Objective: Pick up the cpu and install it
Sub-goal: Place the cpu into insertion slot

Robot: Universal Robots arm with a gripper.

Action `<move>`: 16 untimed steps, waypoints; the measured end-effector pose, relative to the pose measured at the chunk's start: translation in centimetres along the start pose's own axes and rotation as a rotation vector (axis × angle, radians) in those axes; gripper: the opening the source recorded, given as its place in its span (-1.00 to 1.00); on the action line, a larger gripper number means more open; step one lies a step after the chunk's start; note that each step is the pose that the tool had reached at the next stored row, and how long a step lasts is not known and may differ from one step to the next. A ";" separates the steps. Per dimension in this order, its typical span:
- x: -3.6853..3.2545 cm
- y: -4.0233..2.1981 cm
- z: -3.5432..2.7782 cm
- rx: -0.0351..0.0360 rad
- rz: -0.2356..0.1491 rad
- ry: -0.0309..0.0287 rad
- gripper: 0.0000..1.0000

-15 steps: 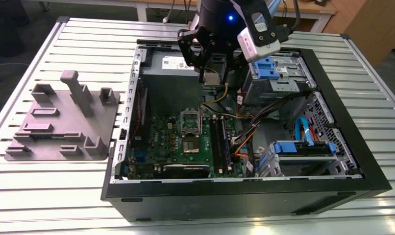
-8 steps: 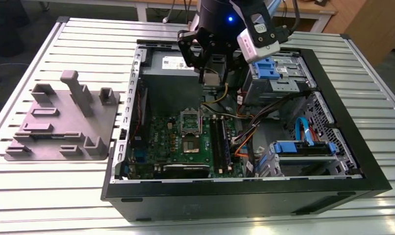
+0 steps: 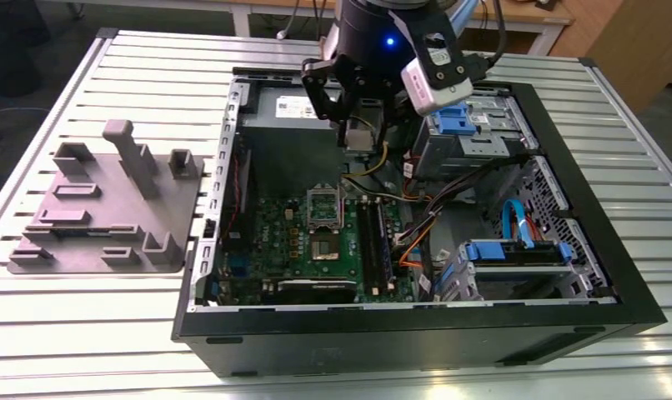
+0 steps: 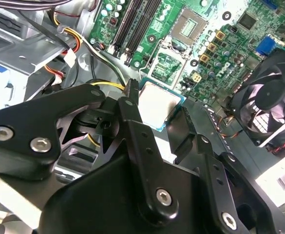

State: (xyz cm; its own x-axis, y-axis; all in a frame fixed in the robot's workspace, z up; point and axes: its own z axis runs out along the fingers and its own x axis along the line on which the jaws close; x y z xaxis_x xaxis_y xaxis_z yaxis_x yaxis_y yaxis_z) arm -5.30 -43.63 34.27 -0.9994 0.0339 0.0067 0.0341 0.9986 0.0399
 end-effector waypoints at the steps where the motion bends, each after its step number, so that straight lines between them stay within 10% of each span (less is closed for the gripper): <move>1: 0.00 -0.01 0.08 0.0000 0.000 0.0000 -0.05; 16: -0.05 -1.34 0.88 0.0001 0.000 0.0000 -0.05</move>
State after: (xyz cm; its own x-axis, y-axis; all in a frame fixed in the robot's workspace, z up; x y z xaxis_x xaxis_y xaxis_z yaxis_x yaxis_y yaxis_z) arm -5.29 -44.94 33.34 -0.9994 0.0338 0.0068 0.0341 0.9986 0.0399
